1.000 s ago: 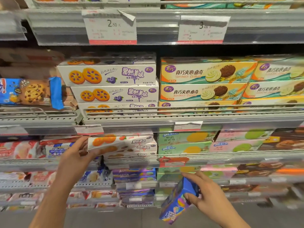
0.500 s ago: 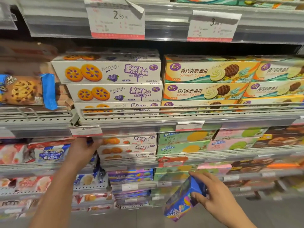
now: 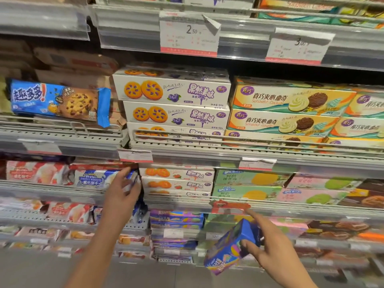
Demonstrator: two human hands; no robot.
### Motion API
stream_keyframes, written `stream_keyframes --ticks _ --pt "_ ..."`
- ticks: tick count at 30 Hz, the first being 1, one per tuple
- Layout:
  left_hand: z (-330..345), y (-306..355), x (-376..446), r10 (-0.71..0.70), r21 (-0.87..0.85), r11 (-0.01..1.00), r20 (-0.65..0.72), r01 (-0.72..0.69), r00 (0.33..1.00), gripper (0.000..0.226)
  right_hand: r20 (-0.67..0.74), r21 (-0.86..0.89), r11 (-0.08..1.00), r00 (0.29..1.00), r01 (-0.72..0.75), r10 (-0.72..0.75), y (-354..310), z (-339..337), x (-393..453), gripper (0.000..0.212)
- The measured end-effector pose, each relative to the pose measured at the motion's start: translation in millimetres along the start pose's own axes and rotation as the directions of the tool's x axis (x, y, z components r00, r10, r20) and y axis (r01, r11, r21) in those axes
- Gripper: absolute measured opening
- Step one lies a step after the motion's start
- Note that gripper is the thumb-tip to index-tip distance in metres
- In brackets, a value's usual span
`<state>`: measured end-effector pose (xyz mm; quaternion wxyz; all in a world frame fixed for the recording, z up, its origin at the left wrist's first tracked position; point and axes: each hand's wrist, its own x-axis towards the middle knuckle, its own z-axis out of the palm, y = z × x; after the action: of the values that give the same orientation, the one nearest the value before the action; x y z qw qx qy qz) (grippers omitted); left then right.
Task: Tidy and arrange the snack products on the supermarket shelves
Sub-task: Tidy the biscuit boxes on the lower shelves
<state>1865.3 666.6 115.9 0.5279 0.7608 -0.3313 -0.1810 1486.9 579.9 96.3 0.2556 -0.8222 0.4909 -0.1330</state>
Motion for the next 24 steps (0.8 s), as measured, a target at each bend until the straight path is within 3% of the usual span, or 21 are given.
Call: stream_keyframes --ticks 3,7,10,13,17,21,24 --pt "1 -25 -15 -0.003 0.095 0.995 0.054 -0.002 0.999 0.026 -0.112 0.169 0.983 0.989 -0.078 0.098 -4 5 3 0.058" --pt "10 -56 -40 -0.135 0.324 0.945 0.284 0.038 0.949 0.017 -0.207 0.370 0.918 0.950 -0.143 0.232 -4 12 10 0.044" --pt "27 -65 -68 -0.181 0.277 0.956 0.293 0.097 0.939 0.012 -0.208 0.507 0.840 0.919 -0.191 0.335 -2 21 13 0.039" --pt "51 -83 -96 -0.265 0.257 0.949 0.331 0.184 0.906 0.022 -0.120 0.634 0.735 0.909 -0.239 0.399 1 35 14 0.043" --pt "69 -98 -122 -0.331 0.141 0.944 0.422 0.299 0.844 0.019 -0.028 0.762 0.587 0.892 -0.274 0.452 1 57 14 0.035" --pt "70 -103 -125 -0.353 0.040 0.927 0.436 0.374 0.828 0.009 0.065 0.795 0.501 0.869 -0.343 0.491 3 78 11 0.032" --pt "66 -105 -118 -0.404 -0.020 0.890 0.435 0.456 0.805 0.015 0.094 0.785 0.506 0.876 -0.358 0.473 -2 90 8 0.029"
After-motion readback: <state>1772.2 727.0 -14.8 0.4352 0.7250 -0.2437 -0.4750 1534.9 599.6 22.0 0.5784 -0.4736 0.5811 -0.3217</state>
